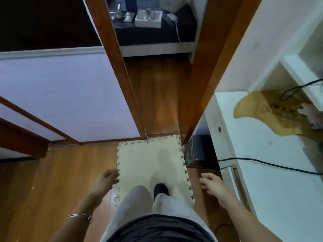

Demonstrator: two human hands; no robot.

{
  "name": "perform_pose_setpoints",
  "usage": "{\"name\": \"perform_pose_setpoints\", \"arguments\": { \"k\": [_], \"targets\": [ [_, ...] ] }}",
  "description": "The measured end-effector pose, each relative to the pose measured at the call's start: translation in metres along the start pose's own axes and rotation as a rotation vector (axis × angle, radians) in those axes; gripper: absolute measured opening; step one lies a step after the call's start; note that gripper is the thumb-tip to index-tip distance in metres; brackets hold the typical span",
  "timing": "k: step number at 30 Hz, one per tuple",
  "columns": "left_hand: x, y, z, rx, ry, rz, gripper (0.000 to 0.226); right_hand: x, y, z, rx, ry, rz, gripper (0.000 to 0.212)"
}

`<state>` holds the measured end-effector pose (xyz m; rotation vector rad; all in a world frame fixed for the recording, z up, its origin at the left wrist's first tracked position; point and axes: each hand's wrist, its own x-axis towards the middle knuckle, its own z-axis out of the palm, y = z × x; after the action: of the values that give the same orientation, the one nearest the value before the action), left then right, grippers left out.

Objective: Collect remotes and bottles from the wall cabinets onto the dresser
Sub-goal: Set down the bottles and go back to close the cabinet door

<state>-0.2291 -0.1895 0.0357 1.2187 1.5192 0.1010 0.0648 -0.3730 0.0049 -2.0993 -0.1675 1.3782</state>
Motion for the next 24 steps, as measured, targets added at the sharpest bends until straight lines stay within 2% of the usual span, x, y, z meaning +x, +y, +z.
{"name": "perform_pose_setpoints", "arguments": {
  "k": [3,7,10,12,16,18,21,24],
  "targets": [
    [0.022,0.031,-0.001,0.026,-0.033,0.045,0.011,0.014,-0.035,-0.009,0.077,0.060,-0.069,0.032],
    [0.054,0.066,0.004,0.118,-0.093,0.063,0.019,0.019,-0.039,-0.017,0.174,0.125,-0.059,0.035],
    [0.086,0.086,0.013,0.207,-0.159,0.060,0.025,0.019,-0.020,-0.013,0.255,0.164,0.026,0.036],
    [0.109,0.099,0.021,0.218,-0.212,0.035,0.021,0.020,-0.005,-0.009,0.316,0.191,0.091,0.034],
    [0.148,0.129,0.047,0.271,-0.353,-0.020,0.015,0.014,0.018,0.005,0.396,0.289,0.310,0.008],
    [0.163,0.151,0.058,0.304,-0.390,-0.017,0.014,0.022,0.035,0.014,0.437,0.307,0.363,0.012],
    [0.194,0.194,0.066,0.439,-0.473,0.046,0.024,0.034,0.035,0.026,0.470,0.312,0.391,0.030],
    [0.212,0.256,0.083,0.564,-0.564,0.236,0.024,0.020,-0.036,0.021,0.541,0.381,0.359,0.023]
  ]
}}
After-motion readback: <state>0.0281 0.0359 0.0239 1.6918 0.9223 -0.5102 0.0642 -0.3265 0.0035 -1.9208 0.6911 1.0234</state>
